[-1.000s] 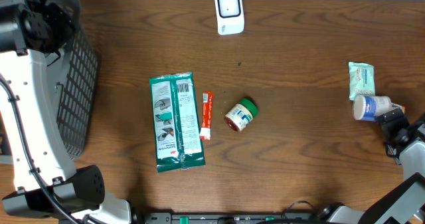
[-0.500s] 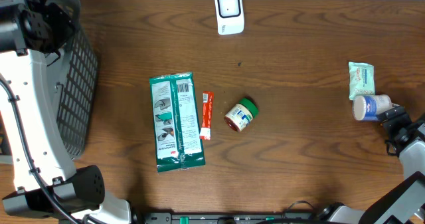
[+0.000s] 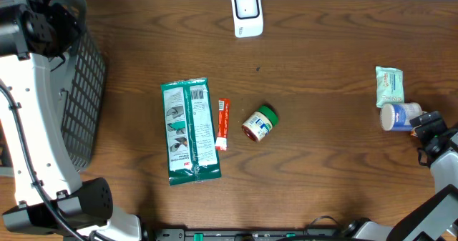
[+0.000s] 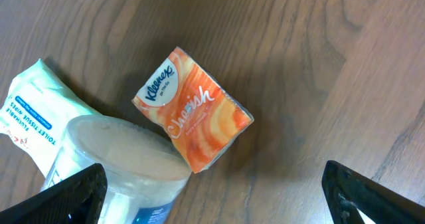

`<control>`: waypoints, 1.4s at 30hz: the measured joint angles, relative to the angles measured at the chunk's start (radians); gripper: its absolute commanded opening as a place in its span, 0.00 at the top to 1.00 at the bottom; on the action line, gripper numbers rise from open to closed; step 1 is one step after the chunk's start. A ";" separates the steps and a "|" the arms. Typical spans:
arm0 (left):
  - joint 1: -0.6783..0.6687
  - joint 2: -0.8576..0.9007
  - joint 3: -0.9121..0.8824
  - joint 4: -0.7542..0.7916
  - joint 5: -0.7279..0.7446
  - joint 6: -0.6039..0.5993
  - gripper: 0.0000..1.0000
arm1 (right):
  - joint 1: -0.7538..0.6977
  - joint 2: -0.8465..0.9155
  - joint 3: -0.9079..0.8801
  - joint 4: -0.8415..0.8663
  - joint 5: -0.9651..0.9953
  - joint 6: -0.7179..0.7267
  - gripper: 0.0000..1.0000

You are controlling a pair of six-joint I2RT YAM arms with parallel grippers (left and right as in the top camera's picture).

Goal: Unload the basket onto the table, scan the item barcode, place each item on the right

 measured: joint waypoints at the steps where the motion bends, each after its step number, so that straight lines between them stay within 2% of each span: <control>1: 0.000 0.000 0.000 0.000 0.000 0.000 0.12 | 0.000 0.000 0.000 0.001 0.000 -0.001 0.01; 16: 0.000 0.000 0.000 0.000 0.000 0.000 0.11 | 0.000 -0.006 0.000 -0.032 -0.027 -0.014 0.01; 27: 0.000 0.000 0.000 0.000 0.000 0.000 0.12 | 0.000 -0.112 0.005 -0.109 -0.034 -0.016 0.01; 42: 0.000 0.000 0.000 0.000 0.000 0.000 0.12 | 0.000 -0.119 0.031 -0.159 -0.039 -0.016 0.01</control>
